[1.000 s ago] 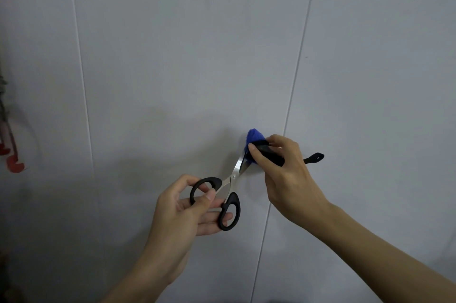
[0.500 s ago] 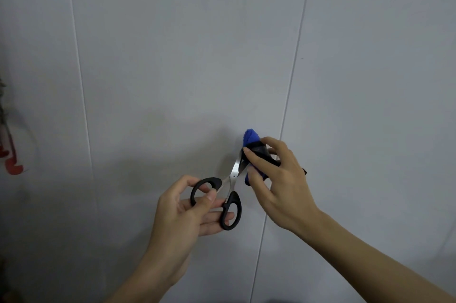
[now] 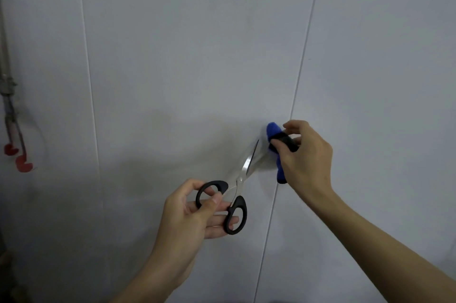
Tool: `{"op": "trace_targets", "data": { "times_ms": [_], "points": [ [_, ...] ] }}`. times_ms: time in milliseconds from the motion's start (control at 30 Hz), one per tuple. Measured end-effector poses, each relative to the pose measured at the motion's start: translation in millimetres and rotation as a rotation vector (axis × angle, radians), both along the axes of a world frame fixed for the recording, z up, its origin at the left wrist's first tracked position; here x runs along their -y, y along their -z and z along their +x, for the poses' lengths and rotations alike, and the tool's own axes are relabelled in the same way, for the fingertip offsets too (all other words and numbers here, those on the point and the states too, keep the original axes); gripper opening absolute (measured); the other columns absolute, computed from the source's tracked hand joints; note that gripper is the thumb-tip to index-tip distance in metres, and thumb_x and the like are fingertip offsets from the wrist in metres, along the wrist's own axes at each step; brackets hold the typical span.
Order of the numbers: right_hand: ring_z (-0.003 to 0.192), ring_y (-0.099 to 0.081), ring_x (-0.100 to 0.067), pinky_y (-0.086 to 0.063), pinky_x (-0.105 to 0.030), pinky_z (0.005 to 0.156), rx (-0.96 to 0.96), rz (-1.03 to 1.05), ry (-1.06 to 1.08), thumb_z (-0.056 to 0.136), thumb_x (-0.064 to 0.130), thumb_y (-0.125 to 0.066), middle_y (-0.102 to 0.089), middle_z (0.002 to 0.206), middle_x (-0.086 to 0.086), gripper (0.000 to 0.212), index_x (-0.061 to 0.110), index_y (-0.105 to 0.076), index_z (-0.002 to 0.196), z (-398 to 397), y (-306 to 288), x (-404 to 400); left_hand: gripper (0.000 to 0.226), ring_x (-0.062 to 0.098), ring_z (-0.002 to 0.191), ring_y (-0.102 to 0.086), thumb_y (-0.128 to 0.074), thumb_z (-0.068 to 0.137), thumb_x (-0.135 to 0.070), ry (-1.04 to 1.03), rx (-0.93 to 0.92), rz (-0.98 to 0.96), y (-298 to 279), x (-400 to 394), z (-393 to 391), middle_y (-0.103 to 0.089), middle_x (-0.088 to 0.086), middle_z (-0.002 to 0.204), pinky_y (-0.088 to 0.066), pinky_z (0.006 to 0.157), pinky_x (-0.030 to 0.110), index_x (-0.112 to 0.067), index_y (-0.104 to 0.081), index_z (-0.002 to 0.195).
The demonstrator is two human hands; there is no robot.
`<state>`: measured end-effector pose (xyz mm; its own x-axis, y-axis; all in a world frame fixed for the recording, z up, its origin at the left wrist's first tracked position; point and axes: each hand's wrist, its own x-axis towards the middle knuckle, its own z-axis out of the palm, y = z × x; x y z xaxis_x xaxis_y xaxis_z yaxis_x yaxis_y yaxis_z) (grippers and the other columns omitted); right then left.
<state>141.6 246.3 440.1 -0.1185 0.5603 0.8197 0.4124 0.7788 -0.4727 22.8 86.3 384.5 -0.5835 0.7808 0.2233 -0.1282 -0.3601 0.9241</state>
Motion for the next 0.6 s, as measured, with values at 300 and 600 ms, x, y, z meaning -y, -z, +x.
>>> {"op": "trace_targets", "data": {
  "times_ms": [300, 600],
  "points": [
    [0.073, -0.060, -0.025, -0.051, -0.031, 0.062, 0.252, 0.664, -0.133, 0.087, 0.004, -0.066, -0.066, 0.093, -0.011, 0.016, 0.004, -0.073, 0.101, 8, 21, 44, 0.005, 0.035, 0.074, -0.074, -0.049, 0.096, -0.006, -0.032, -0.043, 0.064, -7, -7, 0, -0.075, 0.019, 0.079, -0.059, 0.072, 0.046, -0.007, -0.048, 0.092],
    [0.075, -0.052, -0.024, -0.043, -0.036, 0.058, 0.511, 0.768, -0.118, 0.084, -0.002, -0.051, -0.066, 0.098, -0.008, 0.034, 0.007, -0.071, 0.109, 5, 27, 42, 0.008, 0.030, 0.080, -0.074, -0.046, 0.097, -0.006, -0.018, -0.134, 0.067, -10, -6, 3, -0.075, 0.017, 0.085, -0.060, 0.074, 0.044, -0.006, -0.044, 0.090]
  ]
}}
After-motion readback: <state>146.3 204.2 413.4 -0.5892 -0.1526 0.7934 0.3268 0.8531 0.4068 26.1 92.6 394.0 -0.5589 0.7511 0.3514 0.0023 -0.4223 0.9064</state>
